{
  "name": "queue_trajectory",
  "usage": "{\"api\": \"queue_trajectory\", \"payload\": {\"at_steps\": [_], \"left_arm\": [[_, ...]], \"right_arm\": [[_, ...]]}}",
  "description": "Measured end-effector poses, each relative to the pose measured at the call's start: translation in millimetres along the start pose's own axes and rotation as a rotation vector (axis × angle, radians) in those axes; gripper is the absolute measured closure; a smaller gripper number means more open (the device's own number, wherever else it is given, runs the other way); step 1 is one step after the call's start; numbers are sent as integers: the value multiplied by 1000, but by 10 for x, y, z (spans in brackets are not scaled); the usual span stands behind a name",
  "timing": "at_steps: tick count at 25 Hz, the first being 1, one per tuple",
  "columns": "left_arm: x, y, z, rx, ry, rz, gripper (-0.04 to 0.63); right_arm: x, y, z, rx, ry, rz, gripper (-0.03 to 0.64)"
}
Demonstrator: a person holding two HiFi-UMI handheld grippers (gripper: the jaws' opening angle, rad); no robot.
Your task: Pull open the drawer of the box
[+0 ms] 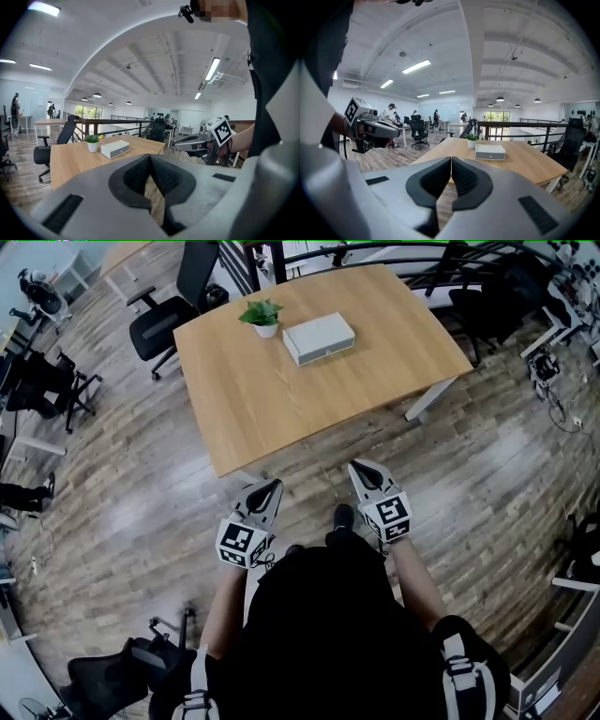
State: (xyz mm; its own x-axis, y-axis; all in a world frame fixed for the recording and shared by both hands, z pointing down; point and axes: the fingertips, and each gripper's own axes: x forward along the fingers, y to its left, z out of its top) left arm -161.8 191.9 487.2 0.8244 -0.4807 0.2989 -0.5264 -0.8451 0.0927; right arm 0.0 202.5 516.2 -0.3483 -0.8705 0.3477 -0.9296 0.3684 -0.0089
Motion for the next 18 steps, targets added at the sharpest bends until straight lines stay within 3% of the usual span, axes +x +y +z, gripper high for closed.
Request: {"api": "queue_trajectory", "payload": {"at_steps": [18], "left_arm": [[654, -14, 179, -15, 23, 56, 572]], "right_arm": [[227, -757, -47, -5, 28, 51, 592]]}}
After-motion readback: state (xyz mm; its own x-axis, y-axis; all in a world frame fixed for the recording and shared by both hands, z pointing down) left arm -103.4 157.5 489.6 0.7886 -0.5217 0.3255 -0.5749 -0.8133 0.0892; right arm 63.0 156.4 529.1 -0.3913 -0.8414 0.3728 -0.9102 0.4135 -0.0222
